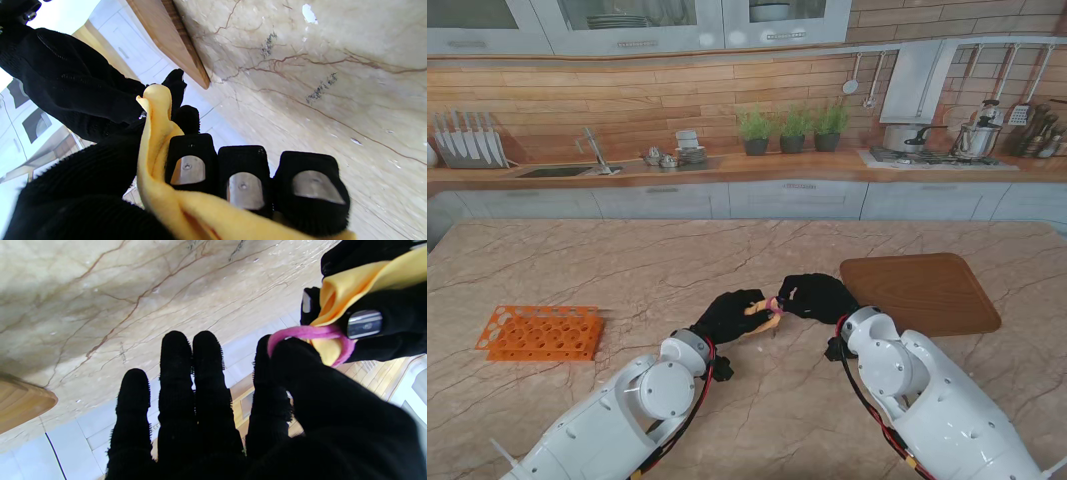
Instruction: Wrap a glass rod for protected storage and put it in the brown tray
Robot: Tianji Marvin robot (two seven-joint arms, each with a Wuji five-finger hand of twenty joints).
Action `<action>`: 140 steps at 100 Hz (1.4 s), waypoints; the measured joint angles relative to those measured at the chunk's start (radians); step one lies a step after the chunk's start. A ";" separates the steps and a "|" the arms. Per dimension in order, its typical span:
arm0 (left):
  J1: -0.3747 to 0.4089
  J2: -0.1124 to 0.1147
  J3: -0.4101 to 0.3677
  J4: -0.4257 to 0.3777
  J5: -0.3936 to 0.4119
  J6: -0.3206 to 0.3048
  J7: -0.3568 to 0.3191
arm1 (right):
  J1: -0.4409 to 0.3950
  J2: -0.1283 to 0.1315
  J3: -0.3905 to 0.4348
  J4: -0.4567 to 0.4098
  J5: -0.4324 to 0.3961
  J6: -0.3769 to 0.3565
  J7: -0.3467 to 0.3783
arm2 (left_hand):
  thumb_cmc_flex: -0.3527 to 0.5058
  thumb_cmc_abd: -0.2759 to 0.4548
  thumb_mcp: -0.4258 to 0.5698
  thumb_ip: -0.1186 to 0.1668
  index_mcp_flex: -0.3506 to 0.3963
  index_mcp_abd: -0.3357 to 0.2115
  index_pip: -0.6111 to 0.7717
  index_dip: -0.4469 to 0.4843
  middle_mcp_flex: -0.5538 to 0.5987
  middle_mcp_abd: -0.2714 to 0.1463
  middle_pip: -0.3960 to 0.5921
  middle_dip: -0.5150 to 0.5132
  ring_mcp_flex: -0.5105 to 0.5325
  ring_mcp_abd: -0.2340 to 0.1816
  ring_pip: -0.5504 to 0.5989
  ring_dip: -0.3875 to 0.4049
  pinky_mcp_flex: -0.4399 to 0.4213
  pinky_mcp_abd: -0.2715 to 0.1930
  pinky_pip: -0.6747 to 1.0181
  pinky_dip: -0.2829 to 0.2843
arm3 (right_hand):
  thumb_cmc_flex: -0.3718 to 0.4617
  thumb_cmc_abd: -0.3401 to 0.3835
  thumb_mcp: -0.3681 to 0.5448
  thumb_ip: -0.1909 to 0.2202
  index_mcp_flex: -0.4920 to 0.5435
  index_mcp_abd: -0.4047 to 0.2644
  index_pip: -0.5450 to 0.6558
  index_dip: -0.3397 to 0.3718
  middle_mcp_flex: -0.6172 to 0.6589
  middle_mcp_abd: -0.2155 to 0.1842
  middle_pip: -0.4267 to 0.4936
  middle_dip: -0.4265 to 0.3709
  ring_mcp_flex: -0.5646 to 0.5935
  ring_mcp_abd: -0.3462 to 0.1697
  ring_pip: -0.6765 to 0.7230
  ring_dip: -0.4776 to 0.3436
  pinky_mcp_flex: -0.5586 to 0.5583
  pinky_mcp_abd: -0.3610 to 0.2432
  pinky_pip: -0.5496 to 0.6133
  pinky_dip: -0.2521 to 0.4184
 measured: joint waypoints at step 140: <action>0.027 -0.007 -0.025 -0.026 -0.046 0.053 0.020 | 0.029 0.018 -0.086 0.029 -0.168 -0.118 -0.047 | -0.011 0.304 -0.554 0.060 -0.010 0.094 -0.127 0.116 0.008 -0.021 0.000 -0.009 0.000 -0.010 0.000 0.000 0.000 -0.002 0.000 0.000 | 0.000 -0.009 0.052 0.000 0.023 0.062 -0.001 -0.008 0.030 0.000 0.000 -0.012 0.009 0.005 0.001 0.000 0.014 0.000 0.000 0.001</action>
